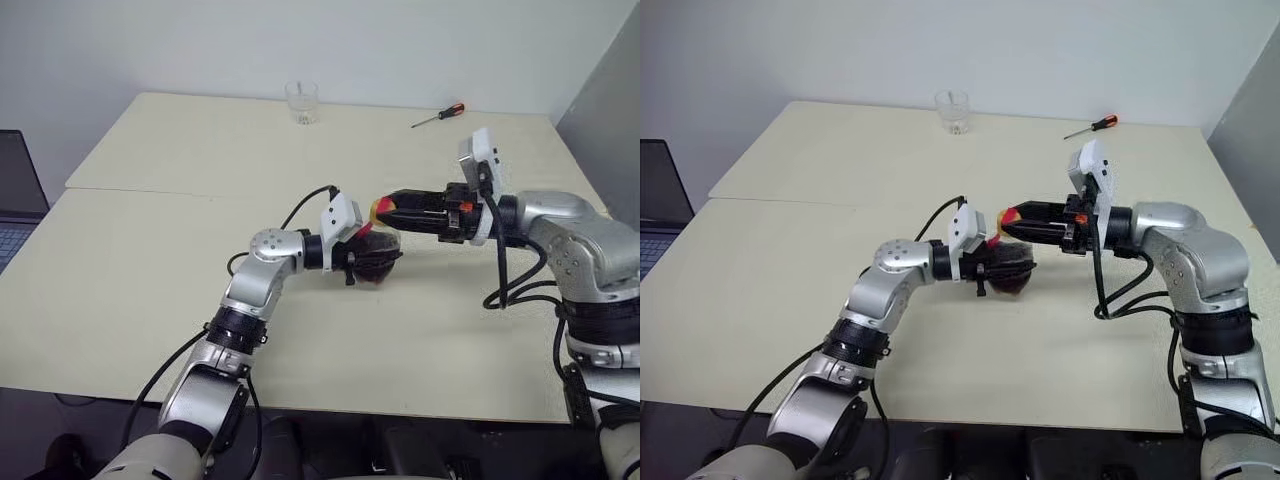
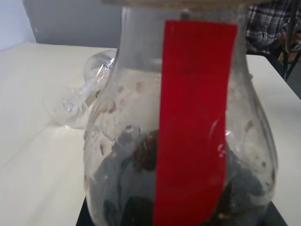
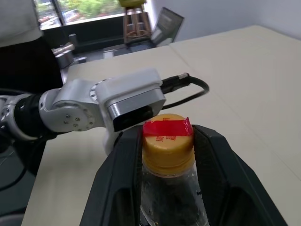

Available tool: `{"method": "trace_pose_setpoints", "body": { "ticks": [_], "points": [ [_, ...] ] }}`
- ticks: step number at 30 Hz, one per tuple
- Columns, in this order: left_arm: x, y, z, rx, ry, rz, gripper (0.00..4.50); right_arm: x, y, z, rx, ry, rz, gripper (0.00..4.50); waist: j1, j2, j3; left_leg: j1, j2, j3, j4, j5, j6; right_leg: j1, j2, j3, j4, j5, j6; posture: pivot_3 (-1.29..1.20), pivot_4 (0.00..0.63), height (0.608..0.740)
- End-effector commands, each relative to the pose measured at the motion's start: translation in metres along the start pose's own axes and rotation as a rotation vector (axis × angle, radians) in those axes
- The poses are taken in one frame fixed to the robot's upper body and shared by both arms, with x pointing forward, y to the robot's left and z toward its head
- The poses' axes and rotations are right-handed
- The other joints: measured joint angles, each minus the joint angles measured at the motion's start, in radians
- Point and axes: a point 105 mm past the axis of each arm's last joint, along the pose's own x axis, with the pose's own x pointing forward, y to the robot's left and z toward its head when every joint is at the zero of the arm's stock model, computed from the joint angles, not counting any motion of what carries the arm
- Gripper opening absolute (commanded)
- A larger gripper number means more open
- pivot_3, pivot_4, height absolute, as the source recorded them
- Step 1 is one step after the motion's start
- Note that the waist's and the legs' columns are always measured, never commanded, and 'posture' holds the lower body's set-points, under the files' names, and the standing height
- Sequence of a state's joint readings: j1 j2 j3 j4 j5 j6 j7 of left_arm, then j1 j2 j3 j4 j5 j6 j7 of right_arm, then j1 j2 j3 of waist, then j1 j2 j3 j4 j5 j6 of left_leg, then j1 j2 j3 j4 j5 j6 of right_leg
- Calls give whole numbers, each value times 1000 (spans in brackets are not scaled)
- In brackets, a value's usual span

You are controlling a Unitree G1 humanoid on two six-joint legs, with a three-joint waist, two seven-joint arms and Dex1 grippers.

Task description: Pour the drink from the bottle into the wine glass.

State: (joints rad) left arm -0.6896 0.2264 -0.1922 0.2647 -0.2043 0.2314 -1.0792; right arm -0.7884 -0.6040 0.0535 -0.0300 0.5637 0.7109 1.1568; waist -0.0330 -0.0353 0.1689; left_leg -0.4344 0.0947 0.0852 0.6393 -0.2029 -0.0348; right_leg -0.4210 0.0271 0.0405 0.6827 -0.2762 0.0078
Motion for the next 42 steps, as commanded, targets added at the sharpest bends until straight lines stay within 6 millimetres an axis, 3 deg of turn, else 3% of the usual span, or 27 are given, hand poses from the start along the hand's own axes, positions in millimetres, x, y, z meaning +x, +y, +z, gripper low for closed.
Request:
{"method": "trace_pose_setpoints", "body": {
  "ticks": [1,5,12,21,28,35,42],
  "points": [
    [-7,2,21,31,-63,44,1319,0,3,10,-66,12,169,1262,1,2,1,0,0,0,0,0,0,0,0,0,0,0,0,0,150,740],
    [-12,1,21,34,-59,58,1314,1,2,7,-70,53,248,1262,4,2,1,0,1,0,0,0,0,0,0,0,0,2,-3,0,150,740],
    [-13,3,20,37,-51,63,1295,-2,-2,9,-104,63,228,1262,4,2,1,0,0,1,1,0,0,0,-1,-1,0,3,-5,0,150,740],
    [-5,-2,19,20,-61,35,1265,-10,3,27,-120,29,108,4449,4,2,1,0,1,1,2,0,0,0,-1,0,2,3,-5,0,150,740],
    [-2,-6,18,14,-58,14,1262,-18,19,36,-139,24,76,4500,5,2,1,0,1,1,3,0,0,0,-1,0,4,3,-5,0,150,740],
    [2,-6,17,11,-55,-6,1241,-42,16,50,-179,-68,-195,4500,4,2,1,0,0,0,5,0,0,0,-2,0,6,2,-3,0,150,740],
    [6,-8,17,1,-66,-10,1241,-38,45,59,-176,-187,-437,4500,2,2,1,1,1,-1,4,0,-1,0,-1,1,8,0,0,0,150,740]
  ]
}}
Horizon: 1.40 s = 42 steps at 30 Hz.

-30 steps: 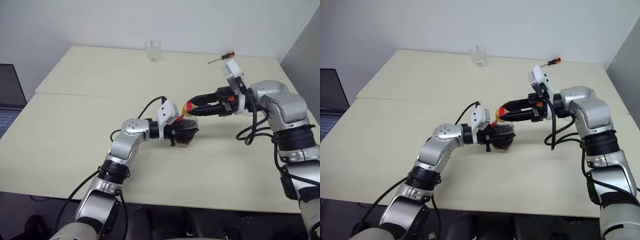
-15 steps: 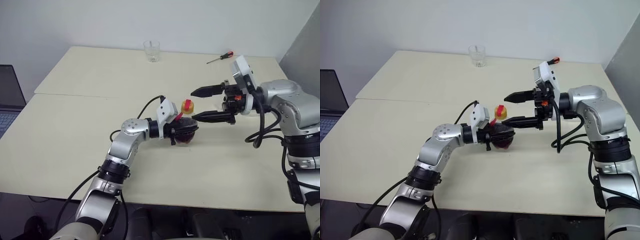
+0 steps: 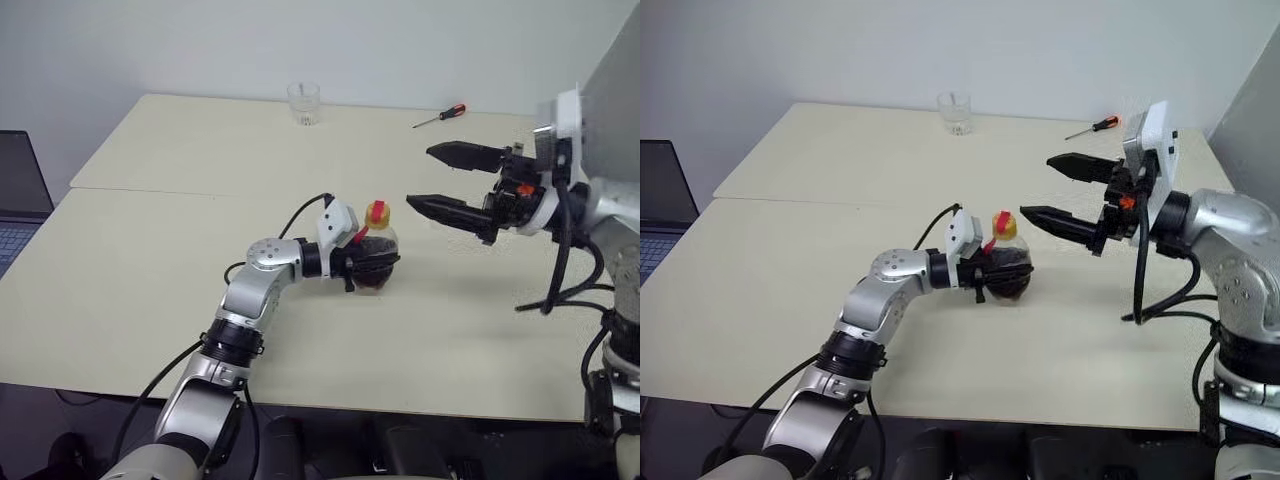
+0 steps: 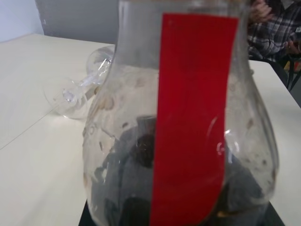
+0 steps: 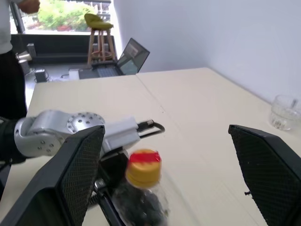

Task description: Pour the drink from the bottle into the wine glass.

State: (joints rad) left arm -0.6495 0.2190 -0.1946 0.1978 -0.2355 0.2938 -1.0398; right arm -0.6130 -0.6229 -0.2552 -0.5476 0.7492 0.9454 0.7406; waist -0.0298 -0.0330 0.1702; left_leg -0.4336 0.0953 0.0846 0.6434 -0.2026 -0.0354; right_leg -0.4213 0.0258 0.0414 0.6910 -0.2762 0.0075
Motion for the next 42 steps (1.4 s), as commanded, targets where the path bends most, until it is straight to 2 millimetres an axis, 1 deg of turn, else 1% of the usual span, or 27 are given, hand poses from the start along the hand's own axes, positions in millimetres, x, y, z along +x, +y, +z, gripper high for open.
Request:
{"method": "trace_pose_setpoints", "body": {
  "ticks": [1,5,9,12,17,23,33,36,42],
  "points": [
    [6,-3,17,50,-46,-31,1241,0,11,16,-37,-60,-145,4500,-2,0,0,0,0,0,0,0,0,0,0,1,1,0,0,0,150,740],
    [6,-2,15,48,-45,-33,1241,4,17,13,-6,-54,-271,4500,-2,0,0,1,0,-1,1,0,0,0,0,1,3,0,0,0,150,740],
    [8,0,15,47,-48,-35,1241,-4,9,-4,56,-9,-458,4500,-1,0,0,1,-1,-1,1,0,0,0,-1,0,3,0,0,0,150,740],
    [10,-1,15,47,-50,-42,1241,-5,8,-8,78,-16,-515,4500,-1,0,0,1,-1,-1,1,0,0,0,-1,1,3,0,0,0,150,740],
    [14,-1,15,48,-54,-55,1241,5,15,-6,109,-46,-531,4500,-2,0,0,1,-1,-1,0,0,0,0,-1,1,2,0,0,0,150,740],
    [17,-1,14,49,-58,-62,1241,12,15,-9,139,-46,-573,4500,-2,0,0,1,-1,-1,1,0,0,0,0,1,2,0,0,0,150,740],
    [18,0,15,55,-59,-74,1238,21,23,-26,211,-6,-616,4500,-3,0,0,0,-1,-1,0,0,0,0,0,0,1,0,0,0,150,740],
    [17,1,15,65,-52,-74,1210,23,32,-34,236,30,-593,4500,-3,0,0,0,-1,-1,0,0,0,0,-1,0,0,0,0,0,150,740],
    [18,1,18,73,-59,-72,1187,21,32,-42,263,67,-612,4500,-3,0,0,0,0,-1,0,0,0,0,0,0,0,0,0,0,150,740]
  ]
}}
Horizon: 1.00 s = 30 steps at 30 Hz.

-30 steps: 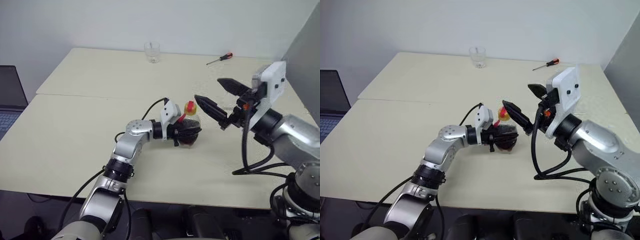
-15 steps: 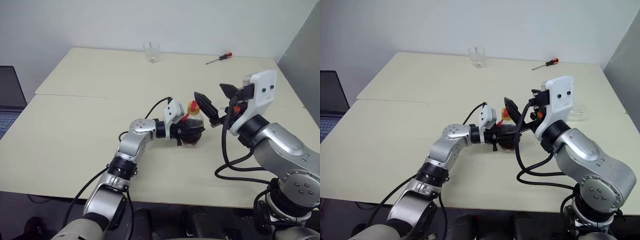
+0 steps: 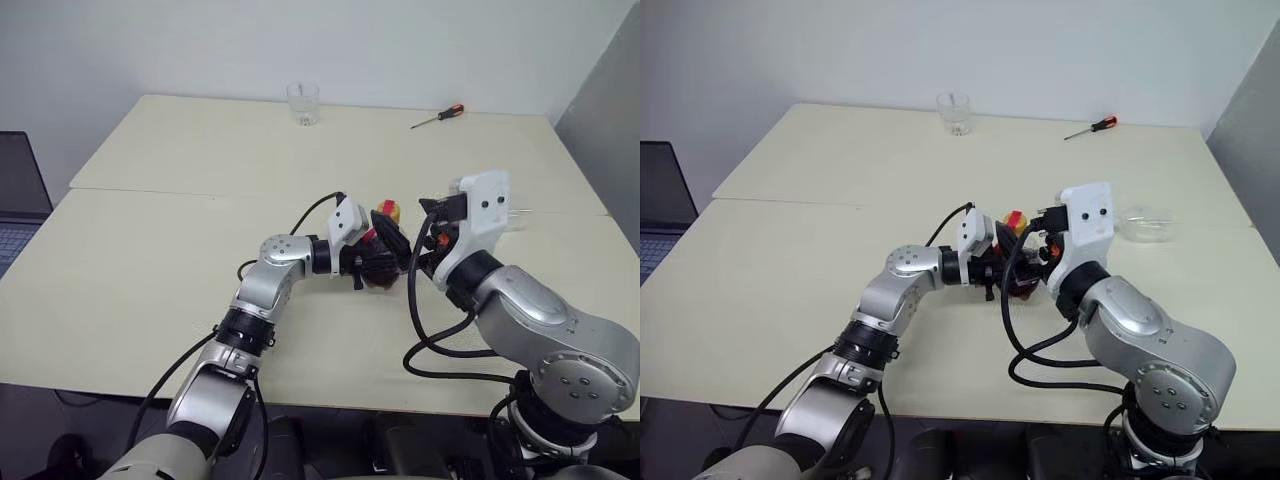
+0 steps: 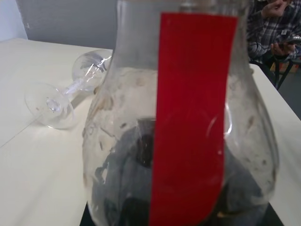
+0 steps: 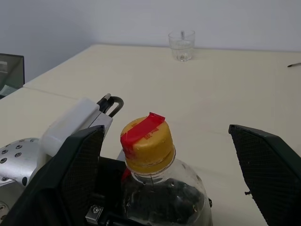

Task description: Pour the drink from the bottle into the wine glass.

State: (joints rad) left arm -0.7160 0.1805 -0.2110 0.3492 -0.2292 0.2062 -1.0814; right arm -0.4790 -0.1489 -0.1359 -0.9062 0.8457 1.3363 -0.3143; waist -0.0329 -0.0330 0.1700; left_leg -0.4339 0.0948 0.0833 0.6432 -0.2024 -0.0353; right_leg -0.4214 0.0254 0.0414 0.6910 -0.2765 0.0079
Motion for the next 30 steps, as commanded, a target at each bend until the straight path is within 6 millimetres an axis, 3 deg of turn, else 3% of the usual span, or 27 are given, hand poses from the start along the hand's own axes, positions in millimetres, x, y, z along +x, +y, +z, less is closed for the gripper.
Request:
{"method": "trace_pose_setpoints", "body": {
  "ticks": [1,7,8,10,17,26,30],
  "points": [
    [5,-1,22,74,-49,-19,1187,-5,2,5,-6,-29,-11,4500,0,0,0,0,0,0,0,0,0,0,0,0,0,0,0,0,150,740],
    [3,-1,21,75,-49,-7,1186,-3,1,2,-18,-6,-16,4500,0,0,0,0,0,0,0,0,0,0,0,0,0,0,0,0,150,740],
    [3,-1,21,76,-48,-4,1186,-2,1,3,-17,-5,-13,4328,0,0,0,0,0,0,0,0,0,0,0,0,0,0,0,0,150,740],
    [2,-2,19,88,-38,-3,1172,-1,2,3,-15,-5,-3,3893,0,0,0,0,0,0,0,0,0,0,0,0,-1,0,0,0,150,740],
    [1,-2,17,81,-34,8,1134,2,3,5,-6,-15,14,1350,0,0,0,0,0,0,-1,0,0,0,0,0,-1,0,0,0,150,740],
    [2,-2,16,85,-28,4,1078,6,-1,20,-59,-48,76,1277,0,0,0,0,0,0,-1,0,0,0,0,0,-2,0,0,0,150,740],
    [0,-2,17,86,-28,10,1051,4,-3,16,-113,-5,184,1277,0,0,0,-1,0,0,-1,0,0,0,0,0,-3,0,0,0,150,740]
  ]
}}
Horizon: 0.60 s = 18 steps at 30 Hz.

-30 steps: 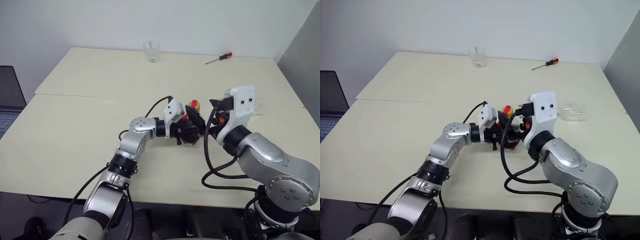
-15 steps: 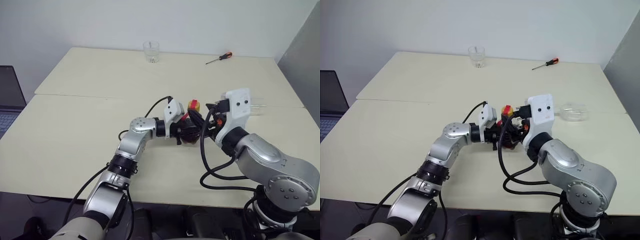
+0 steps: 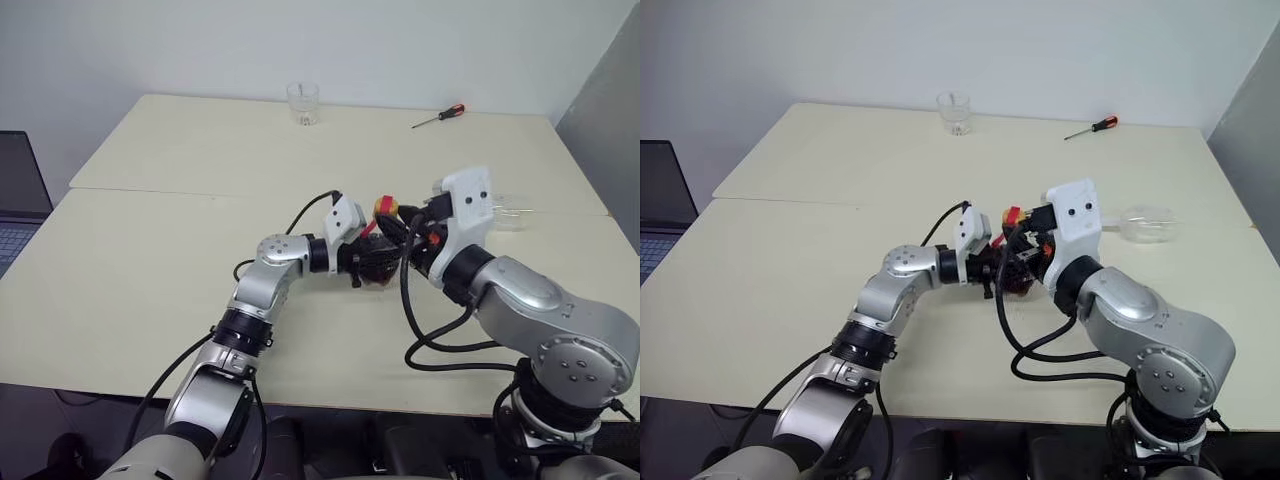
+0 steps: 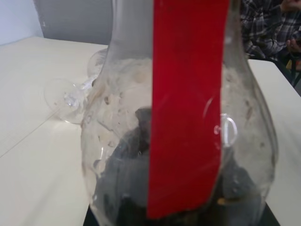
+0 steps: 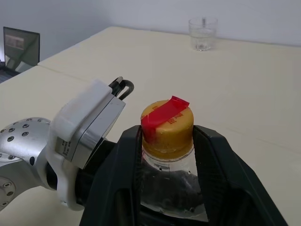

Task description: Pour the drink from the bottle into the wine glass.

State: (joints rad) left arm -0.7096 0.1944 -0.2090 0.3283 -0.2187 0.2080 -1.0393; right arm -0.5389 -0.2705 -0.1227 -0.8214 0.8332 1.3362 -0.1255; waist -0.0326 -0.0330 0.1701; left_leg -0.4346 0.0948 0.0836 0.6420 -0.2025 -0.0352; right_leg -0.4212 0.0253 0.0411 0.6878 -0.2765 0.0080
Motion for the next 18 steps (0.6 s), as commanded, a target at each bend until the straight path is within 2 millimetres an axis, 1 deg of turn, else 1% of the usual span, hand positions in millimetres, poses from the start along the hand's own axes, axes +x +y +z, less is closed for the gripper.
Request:
{"method": "trace_pose_setpoints", "body": {
  "ticks": [1,4,7,10,12,13,16,18],
  "points": [
    [4,-7,17,65,-42,-38,1050,-5,-4,15,-31,-68,77,1277,0,0,0,0,0,0,0,0,0,0,0,0,-1,0,0,0,150,740],
    [4,-9,16,64,-41,-40,1049,-5,-2,13,20,-72,244,1276,0,0,0,0,0,0,-1,0,0,0,0,0,-2,0,0,0,150,740],
    [3,-11,16,67,-37,-43,1042,-3,-5,9,17,-50,395,1275,0,0,0,0,0,0,-1,0,0,1,1,0,-2,0,0,0,150,740],
    [0,-9,19,74,-41,-22,1032,14,-17,12,-14,-55,498,1256,-3,0,0,0,0,0,-1,0,0,0,2,0,-3,0,0,0,150,740],
    [-2,-8,18,72,-36,-2,1029,21,-20,13,-54,-54,562,1182,-5,0,0,1,0,0,-1,0,1,0,2,0,-3,1,1,0,150,740],
    [-3,-7,16,71,-32,7,1025,23,-20,12,-66,-47,593,1142,-4,0,0,1,0,1,-1,0,1,0,2,0,-3,1,1,0,150,740],
    [-7,-7,16,67,-29,23,1017,20,-10,9,-90,-28,738,1091,1,0,0,1,0,1,-1,0,1,0,3,0,-4,0,0,0,150,740],
    [-9,-7,16,67,-27,27,1008,19,-6,6,-105,-9,794,1019,4,0,0,0,1,1,-1,0,0,0,3,0,-5,0,0,0,150,740]
  ]
}}
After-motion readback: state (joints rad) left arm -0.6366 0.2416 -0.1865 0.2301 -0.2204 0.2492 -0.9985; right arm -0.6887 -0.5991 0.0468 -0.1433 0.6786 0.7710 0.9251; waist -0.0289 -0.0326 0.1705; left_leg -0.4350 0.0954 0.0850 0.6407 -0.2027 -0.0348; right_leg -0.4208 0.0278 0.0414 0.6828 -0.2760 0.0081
